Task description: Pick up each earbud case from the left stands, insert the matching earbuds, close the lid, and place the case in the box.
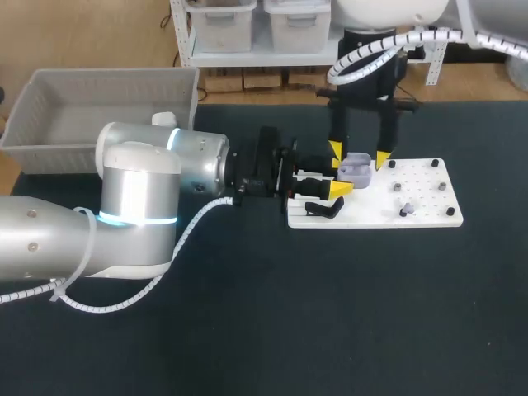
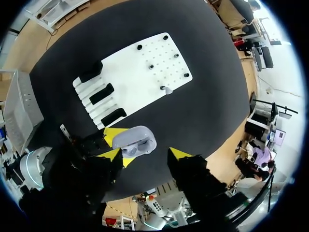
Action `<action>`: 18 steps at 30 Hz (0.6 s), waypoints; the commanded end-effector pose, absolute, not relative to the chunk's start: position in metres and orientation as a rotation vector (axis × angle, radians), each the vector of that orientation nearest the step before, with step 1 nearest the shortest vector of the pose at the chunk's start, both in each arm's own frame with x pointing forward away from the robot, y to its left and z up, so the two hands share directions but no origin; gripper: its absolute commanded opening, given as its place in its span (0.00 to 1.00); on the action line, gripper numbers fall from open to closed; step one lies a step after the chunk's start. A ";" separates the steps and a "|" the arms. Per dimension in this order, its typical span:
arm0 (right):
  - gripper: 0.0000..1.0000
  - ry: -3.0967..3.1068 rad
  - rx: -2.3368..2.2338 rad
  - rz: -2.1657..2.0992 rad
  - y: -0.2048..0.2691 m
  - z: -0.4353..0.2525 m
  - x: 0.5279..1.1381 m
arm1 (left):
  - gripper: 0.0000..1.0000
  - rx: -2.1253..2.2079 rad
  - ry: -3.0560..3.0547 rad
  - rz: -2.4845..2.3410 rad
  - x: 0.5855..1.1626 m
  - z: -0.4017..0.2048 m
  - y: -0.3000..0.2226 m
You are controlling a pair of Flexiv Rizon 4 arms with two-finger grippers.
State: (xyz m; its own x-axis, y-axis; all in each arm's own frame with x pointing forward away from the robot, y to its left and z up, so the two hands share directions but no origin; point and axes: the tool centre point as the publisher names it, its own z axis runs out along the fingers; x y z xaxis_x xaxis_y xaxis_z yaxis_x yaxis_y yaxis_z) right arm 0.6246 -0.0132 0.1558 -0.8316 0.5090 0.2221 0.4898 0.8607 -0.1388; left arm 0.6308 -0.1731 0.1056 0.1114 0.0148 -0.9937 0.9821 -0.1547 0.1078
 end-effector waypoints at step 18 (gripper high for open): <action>0.96 -3.383 -0.419 -0.071 -0.062 0.175 0.562 | 0.00 1.390 1.065 -1.226 0.631 0.106 -0.174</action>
State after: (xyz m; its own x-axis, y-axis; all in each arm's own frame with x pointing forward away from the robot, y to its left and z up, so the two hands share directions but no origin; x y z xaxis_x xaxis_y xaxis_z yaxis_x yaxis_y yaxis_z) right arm 0.5792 -0.0475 0.1757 -0.9685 0.2486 0.0115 0.2464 0.9643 -0.0967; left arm 0.6303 -0.1733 0.1059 0.1118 0.0140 -0.9936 0.9818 -0.1561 0.1083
